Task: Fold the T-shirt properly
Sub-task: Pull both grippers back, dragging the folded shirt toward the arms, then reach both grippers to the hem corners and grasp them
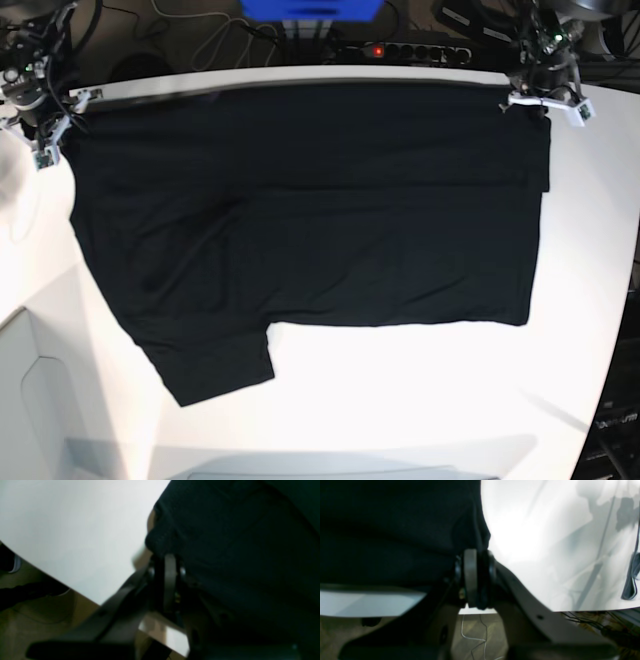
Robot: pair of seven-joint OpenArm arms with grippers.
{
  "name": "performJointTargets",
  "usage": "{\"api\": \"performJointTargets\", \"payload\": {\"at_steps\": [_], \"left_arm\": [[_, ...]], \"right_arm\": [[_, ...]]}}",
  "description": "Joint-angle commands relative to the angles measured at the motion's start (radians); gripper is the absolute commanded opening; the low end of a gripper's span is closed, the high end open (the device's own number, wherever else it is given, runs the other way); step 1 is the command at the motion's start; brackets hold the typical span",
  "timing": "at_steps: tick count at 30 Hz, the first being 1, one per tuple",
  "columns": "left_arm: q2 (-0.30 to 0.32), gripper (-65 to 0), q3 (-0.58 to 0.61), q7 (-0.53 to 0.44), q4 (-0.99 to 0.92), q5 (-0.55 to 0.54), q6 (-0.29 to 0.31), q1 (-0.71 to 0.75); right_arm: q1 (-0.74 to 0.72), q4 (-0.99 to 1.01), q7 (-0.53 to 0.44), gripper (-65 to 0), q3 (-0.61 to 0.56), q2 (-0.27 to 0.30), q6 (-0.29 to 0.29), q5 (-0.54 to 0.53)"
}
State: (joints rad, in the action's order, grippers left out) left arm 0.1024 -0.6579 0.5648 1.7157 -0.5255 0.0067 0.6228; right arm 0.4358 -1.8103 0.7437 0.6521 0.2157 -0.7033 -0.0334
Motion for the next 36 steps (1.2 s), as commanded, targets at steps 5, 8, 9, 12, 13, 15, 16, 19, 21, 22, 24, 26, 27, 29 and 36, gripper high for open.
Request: {"api": "performJointTargets", "payload": {"at_steps": [5, 8, 9, 12, 13, 15, 16, 19, 21, 22, 24, 26, 27, 29, 36], "left_arm": [[0.009, -39.5, -0.009, -0.01, 0.024, 0.003, -0.007, 0.018], [0.009, -38.0, -0.016, -0.01, 0.066, 0.003, -0.009, 0.018], [0.009, -38.0, -0.016, -0.01, 0.08, 0.003, -0.009, 0.019], [0.009, -37.4, -0.038, -0.01, 0.142, 0.003, -0.009, 0.019], [0.007, -37.4, -0.05, -0.01, 0.162, 0.003, -0.009, 0.019], [0.007, -37.4, -0.075, -0.01, 0.192, 0.003, -0.009, 0.015], [0.007, -37.4, -0.089, -0.01, 0.206, 0.003, -0.009, 0.012], [0.013, -37.3, -0.119, -0.012, 0.226, 0.003, -0.009, -0.027], [0.015, -37.2, -0.136, -0.01, 0.22, 0.005, -0.009, -0.09], [0.016, -36.8, -0.139, -0.01, 0.22, 0.008, -0.009, -0.12], [0.016, -32.5, -0.139, -0.01, 0.217, 0.015, -0.009, -0.202], [0.027, -27.5, -0.135, 0.002, 0.215, 0.017, -0.009, -0.274], [0.038, -24.4, -0.13, 0.027, 0.215, 0.017, -0.009, -0.314], [0.053, -20.7, -0.099, 0.088, 0.205, 0.017, -0.009, -0.412], [0.125, -19.5, 0.023, 0.137, -0.082, 0.017, -0.017, -0.703]], "right_arm": [[0.038, -0.024, -0.013, -48.1, 0.008, 0.015, 0.005, 0.003], [0.042, -0.024, -0.013, -44.0, 0.015, 0.011, 0.005, 0.002], [0.048, -0.026, -0.013, -42.8, 0.018, 0.0, 0.005, 0.002], [0.048, -0.055, -0.013, -40.3, 0.019, -0.008, 0.005, 0.003], [0.047, -0.073, -0.013, -40.2, 0.019, -0.009, 0.005, 0.003], [0.042, -0.107, -0.011, -40.0, 0.033, -0.011, 0.005, 0.003], [0.036, -0.119, -0.013, -40.0, 0.041, -0.011, 0.005, 0.003], [-0.036, -0.127, -0.008, -39.8, 0.039, -0.011, 0.005, 0.003], [-0.117, -0.116, -0.003, -39.8, 0.036, -0.011, 0.005, 0.003], [-0.157, -0.105, -0.003, -39.8, 0.034, -0.011, 0.005, 0.003], [-0.266, -0.062, -0.003, -39.8, -0.005, -0.008, 0.005, 0.007], [-0.366, 0.001, -0.003, -39.8, -0.055, -0.003, 0.005, 0.031], [-0.43, 0.047, -0.003, -39.8, -0.081, -0.003, 0.005, 0.057], [-0.564, 0.162, -0.008, -39.8, -0.117, -0.006, 0.005, 0.122], [-0.949, 0.642, -0.088, -39.8, -0.176, 0.001, 0.005, 0.203]]}}
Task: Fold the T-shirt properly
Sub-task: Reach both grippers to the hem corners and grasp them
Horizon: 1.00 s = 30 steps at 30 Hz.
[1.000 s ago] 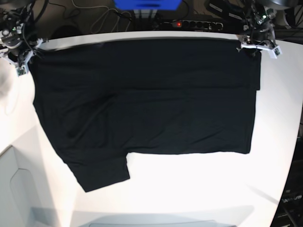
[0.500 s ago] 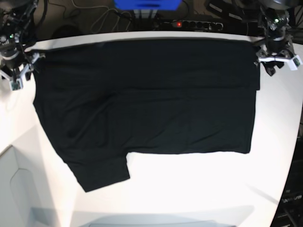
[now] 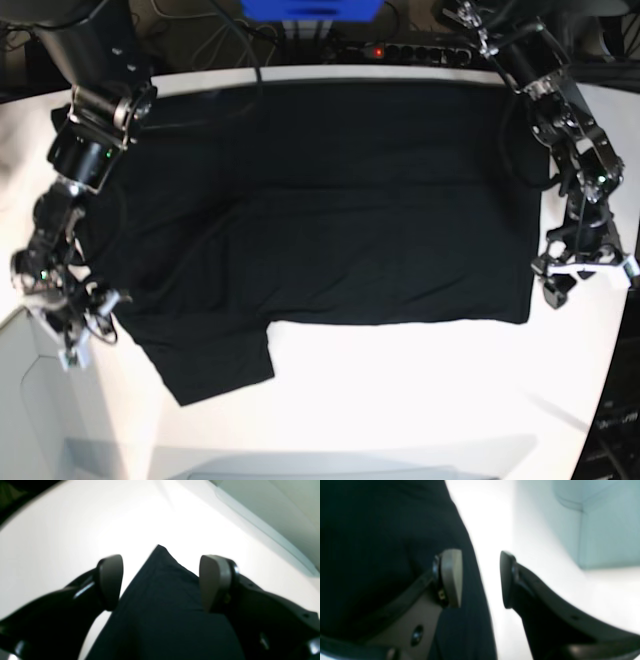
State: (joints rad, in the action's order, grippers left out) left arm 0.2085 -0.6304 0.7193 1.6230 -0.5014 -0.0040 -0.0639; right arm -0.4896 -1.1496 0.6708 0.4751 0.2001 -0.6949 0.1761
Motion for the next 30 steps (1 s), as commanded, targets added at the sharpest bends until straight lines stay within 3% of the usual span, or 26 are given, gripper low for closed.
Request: {"api": "performJointTargets", "payload": {"at_steps": [1, 5, 8, 13, 19, 25, 30], "left_arm": [[0.032, -19.5, 0.016, -0.019, -0.043, -0.007, -0.006, -0.046], [0.082, -19.4, 0.1, -0.027, -0.281, -0.007, -0.008, -0.172], [0.102, -19.3, 0.157, -0.132, -0.418, 0.016, -0.008, -0.225], [0.107, -19.3, 0.266, -0.304, -0.591, 0.139, -0.008, -0.282], [0.101, -19.3, 0.301, -0.41, -0.794, 0.177, -0.001, -0.357], [0.099, -19.3, 0.314, -0.424, -0.918, 0.177, 0.0, -0.4], [0.101, -19.6, 0.421, -0.427, -0.933, 0.172, 0.0, -0.405]], "right_arm": [[-0.053, 0.036, -0.041, -39.7, 0.001, 0.028, -0.003, -0.007], [-0.142, 0.29, -0.213, -39.4, 0.0, 0.055, 0.031, -0.007], [-0.157, 0.426, -0.332, -36.8, 0.0, 0.078, 0.07, -0.007], [-0.157, 0.537, -0.452, -32.8, 0.0, 0.08, 0.074, -0.007], [-0.153, 0.601, -0.487, -32.5, -0.02, 0.08, 0.074, -0.007], [-0.131, 0.619, -0.489, -32.7, -0.102, 0.078, 0.074, -0.007], [-0.119, 0.618, -0.489, -33.0, -0.105, 0.077, 0.074, -0.007]]}}
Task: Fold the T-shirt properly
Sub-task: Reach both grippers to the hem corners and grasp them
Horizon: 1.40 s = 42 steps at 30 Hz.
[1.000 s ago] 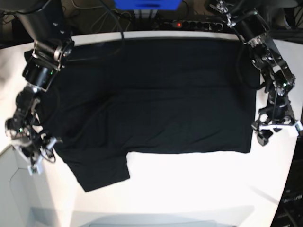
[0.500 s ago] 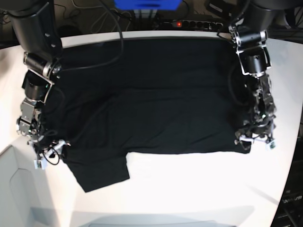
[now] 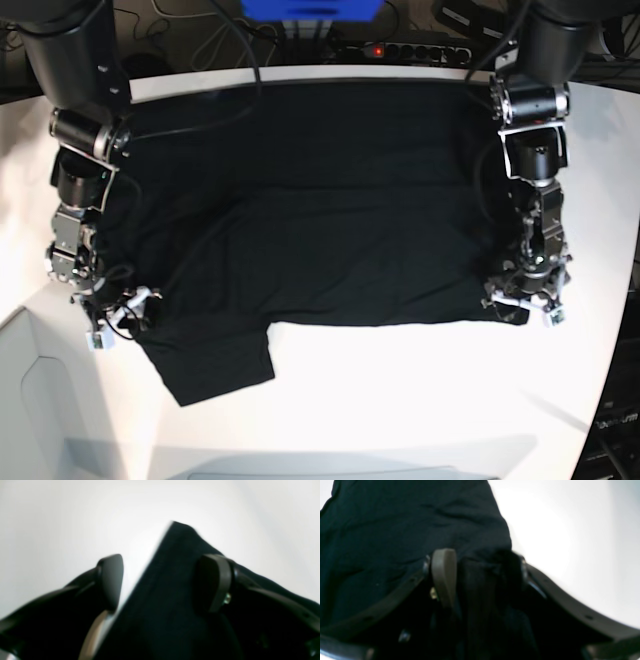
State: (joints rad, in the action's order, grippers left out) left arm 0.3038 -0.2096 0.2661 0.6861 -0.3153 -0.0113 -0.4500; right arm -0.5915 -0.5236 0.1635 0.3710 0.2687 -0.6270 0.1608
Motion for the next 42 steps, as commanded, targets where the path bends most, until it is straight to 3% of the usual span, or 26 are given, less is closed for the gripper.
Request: {"api": "performJointTargets", "payload": {"at_steps": [1, 4, 7, 13, 14, 18, 22, 31, 42], "left_arm": [[0.004, -19.7, 0.012, 0.026, 0.002, -0.014, 0.007, -0.02], [0.002, -22.9, 0.042, 0.026, -0.006, -0.011, 0.009, -0.022], [0.002, -33.5, 0.071, 0.026, -0.007, -0.012, 0.009, -0.022], [0.004, -62.8, 0.078, 0.026, -0.007, -0.014, 0.009, -0.02], [0.005, -65.0, 0.077, 0.029, -0.007, -0.014, 0.009, -0.02], [0.011, -65.0, 0.075, 0.037, 0.048, -0.018, 0.009, -0.011], [0.013, -65.0, 0.068, 0.04, 0.241, -0.02, 0.0, 0.075], [-0.033, -65.0, -0.179, 0.221, 0.634, -0.02, 0.009, 0.274], [-0.082, -65.0, -0.253, 0.218, 0.875, -0.046, 0.009, 0.515]], "right_arm": [[-0.017, -0.008, 0.018, -33.0, 0.0, 0.008, 0.006, 0.009], [-0.015, -0.007, 0.018, -33.1, 0.0, 0.008, 0.006, 0.009], [-0.012, -0.005, 0.023, -35.7, 0.0, 0.01, 0.006, 0.009], [0.009, -0.007, 0.026, -59.5, 0.0, 0.011, 0.006, 0.009], [0.011, -0.01, 0.026, -64.4, 0.0, 0.011, 0.006, 0.009], [0.006, -0.043, 0.026, -65.0, 0.004, 0.011, 0.006, 0.007], [0.051, -0.185, 0.043, -65.0, 0.007, 0.01, 0.005, 0.004], [0.206, -0.593, 0.143, -65.0, 0.009, -0.022, -0.001, 0.001], [0.479, -0.943, 0.141, -65.0, 0.009, -0.058, -0.001, 0.001]]}}
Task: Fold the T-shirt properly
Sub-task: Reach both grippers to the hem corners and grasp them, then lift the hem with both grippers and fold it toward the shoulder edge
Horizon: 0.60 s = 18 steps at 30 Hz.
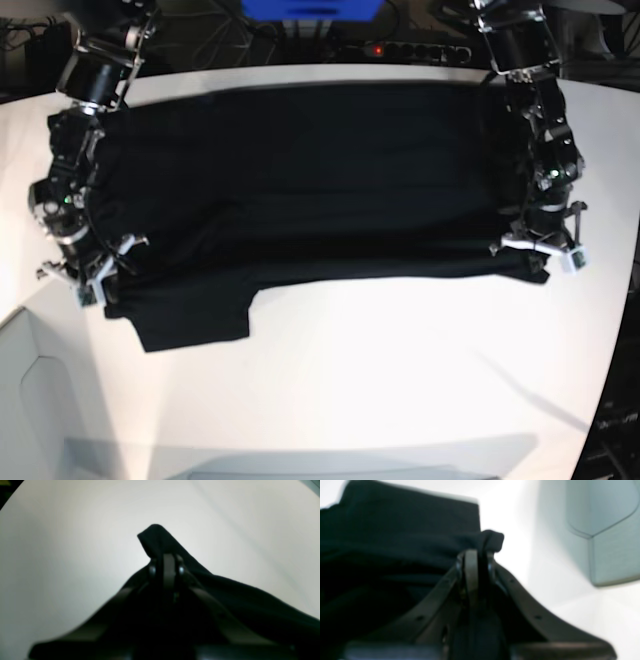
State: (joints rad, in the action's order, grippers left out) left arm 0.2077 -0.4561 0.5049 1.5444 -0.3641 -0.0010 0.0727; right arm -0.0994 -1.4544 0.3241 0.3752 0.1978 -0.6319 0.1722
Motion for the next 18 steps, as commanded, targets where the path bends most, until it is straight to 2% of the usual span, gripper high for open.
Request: {"api": "performJointTargets", "payload": {"at_steps": [1, 5, 9, 18], "left_arm": [[0.008, -65.0, -0.033, -0.021, 0.035, -0.017, -0.001, 0.02], [0.0, -65.0, -0.092, -0.015, 0.087, -0.125, -0.001, 0.12], [0.005, -65.0, -0.099, -0.022, 0.095, -0.212, -0.001, 0.21], [0.0, -65.0, -0.097, -0.022, 0.086, -0.255, -0.001, 0.293]], "right_arm": [[0.017, -0.042, -0.019, -65.0, 0.005, 0.013, 0.004, -0.01], [0.135, -0.148, -0.019, -65.0, 0.005, 0.013, 0.004, -0.01], [0.223, -0.185, -0.019, -65.0, 0.005, 0.013, 0.004, -0.01], [0.283, -0.182, -0.018, -65.0, 0.003, -0.005, 0.004, -0.009]]}}
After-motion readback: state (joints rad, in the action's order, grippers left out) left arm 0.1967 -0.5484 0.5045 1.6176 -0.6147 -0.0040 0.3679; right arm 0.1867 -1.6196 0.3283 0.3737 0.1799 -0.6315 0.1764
